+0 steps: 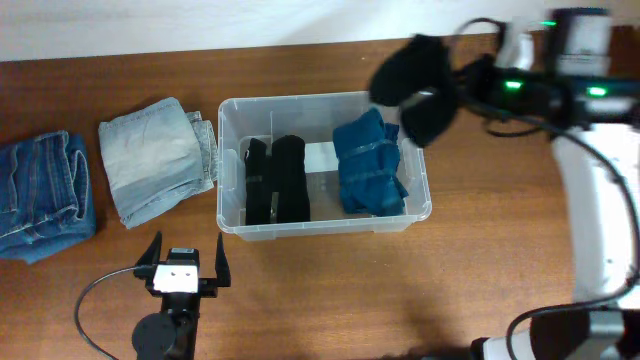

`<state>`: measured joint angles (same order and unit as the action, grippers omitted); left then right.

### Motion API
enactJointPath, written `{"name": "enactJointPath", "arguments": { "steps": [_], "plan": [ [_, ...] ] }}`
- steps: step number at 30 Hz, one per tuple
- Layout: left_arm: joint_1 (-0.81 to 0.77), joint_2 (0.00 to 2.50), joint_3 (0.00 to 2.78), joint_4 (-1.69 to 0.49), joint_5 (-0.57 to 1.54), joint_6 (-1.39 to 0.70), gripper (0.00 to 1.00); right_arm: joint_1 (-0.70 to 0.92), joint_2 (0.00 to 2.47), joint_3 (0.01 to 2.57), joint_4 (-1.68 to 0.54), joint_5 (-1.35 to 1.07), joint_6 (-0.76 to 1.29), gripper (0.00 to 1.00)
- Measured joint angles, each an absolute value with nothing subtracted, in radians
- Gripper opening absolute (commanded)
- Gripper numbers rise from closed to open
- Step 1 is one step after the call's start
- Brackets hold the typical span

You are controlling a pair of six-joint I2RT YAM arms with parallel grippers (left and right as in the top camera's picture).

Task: Pack container
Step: 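Lift the black sock bundle and carry it into the box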

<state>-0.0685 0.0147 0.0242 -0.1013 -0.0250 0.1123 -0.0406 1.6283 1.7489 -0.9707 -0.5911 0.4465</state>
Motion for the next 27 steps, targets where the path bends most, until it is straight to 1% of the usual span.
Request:
{"name": "enactJointPath", "arguments": {
  "steps": [3,8,11,15,20,27],
  "plan": [
    [-0.069,0.015,0.024,-0.101,-0.025,0.112,1.0,0.081,1.659,1.749,-0.94,-0.502,0.533,0.11],
    [-0.068,0.015,0.024,-0.101,-0.025,0.112,1.0,0.236,1.705,1.748,-0.896,-0.359,0.686,0.11],
    [-0.068,0.015,0.024,-0.101,-0.025,0.112,1.0,0.302,1.737,1.748,-0.874,-0.295,0.763,0.07],
    [-0.068,0.015,0.024,-0.101,-0.025,0.112,1.0,0.359,1.797,1.748,-0.863,-0.242,0.858,0.04],
    [-0.068,0.015,0.024,-0.101,-0.025,0.112,1.0,0.393,1.893,1.748,-0.861,-0.211,0.956,0.04],
    [-0.069,0.015,0.024,-0.101,-0.025,0.112,1.0,0.405,1.969,1.748,-0.862,-0.207,0.994,0.04]
  ]
}}
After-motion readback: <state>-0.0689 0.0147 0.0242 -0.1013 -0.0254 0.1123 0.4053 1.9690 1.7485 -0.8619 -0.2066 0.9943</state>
